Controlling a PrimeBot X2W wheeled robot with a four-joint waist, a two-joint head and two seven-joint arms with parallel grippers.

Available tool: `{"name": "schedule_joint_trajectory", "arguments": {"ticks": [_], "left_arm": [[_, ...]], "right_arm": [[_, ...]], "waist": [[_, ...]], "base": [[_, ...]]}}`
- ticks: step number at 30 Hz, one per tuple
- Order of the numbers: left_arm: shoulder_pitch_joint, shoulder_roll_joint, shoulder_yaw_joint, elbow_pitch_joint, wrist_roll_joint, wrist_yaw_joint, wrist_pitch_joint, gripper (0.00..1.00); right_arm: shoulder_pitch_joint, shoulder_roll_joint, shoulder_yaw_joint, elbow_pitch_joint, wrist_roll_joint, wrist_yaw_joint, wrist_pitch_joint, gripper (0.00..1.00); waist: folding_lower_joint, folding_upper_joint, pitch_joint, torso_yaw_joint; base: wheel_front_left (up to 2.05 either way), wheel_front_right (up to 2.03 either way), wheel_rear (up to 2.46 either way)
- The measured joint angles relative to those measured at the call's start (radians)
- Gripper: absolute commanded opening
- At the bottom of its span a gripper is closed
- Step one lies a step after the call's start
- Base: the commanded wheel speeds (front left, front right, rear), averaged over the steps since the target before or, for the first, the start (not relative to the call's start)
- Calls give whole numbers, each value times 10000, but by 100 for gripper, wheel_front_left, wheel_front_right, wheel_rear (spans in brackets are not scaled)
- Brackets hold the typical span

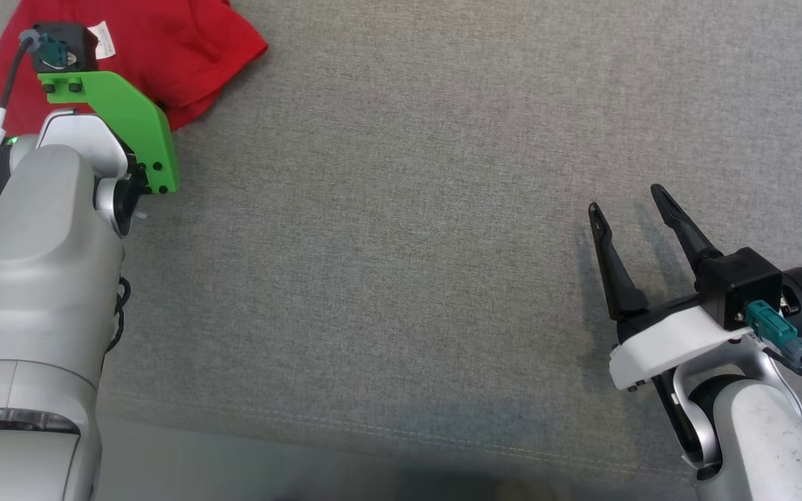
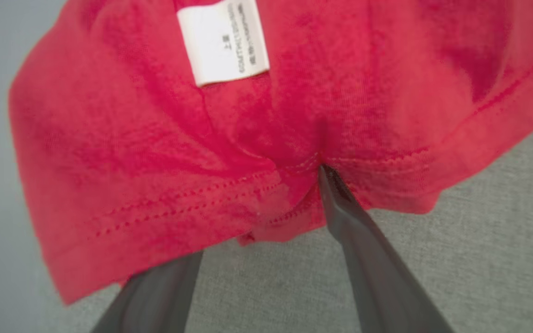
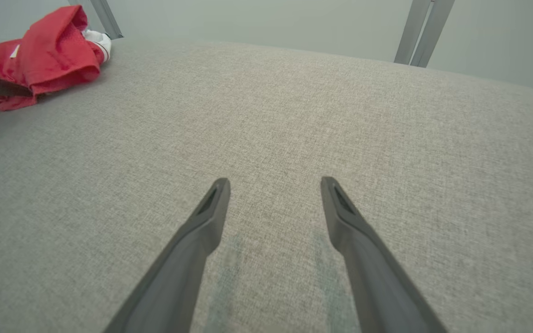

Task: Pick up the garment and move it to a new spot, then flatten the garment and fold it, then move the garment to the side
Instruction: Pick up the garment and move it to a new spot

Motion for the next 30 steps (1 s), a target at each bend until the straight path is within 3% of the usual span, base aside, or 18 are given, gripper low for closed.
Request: {"name": "schedule_joint_trajectory", "arguments": {"ticks": [1, 2, 3, 4, 14, 30], "left_arm": [[-28, 2, 40, 59, -90, -2, -6, 100], [-56, 6, 48, 105, -128, 2, -13, 84], [-94, 13, 52, 155, -128, 42, -58, 22], [-142, 15, 50, 198, -128, 77, -98, 0], [-193, -151, 194, 314, -435, 61, -1120, 0], [-766, -761, -522, -1243, -522, -721, -1726, 0]], "right_arm": [[0, -19, 2, -13, -2, 0, 10, 100], [1, -27, 6, -27, -6, 0, 10, 100], [1, -29, 4, -31, -10, 0, 10, 100], [1, -27, 0, -31, -10, 0, 10, 100], [-11, 46, 2, 345, -6, 0, -125, 100], [-7, 130, -355, 1555, 715, 0, -1007, 100]], "waist": [[0, 0, 55, -58], [0, 0, 103, -108], [0, 0, 144, -157], [-1, 0, 176, -199], [-1, 0, -163, -268], [-2, 0, -1860, -713]], "base": [[0, 0, 0], [0, 0, 0], [0, 0, 0], [0, 0, 0], [0, 0, 0], [0, 0, 0]]}}
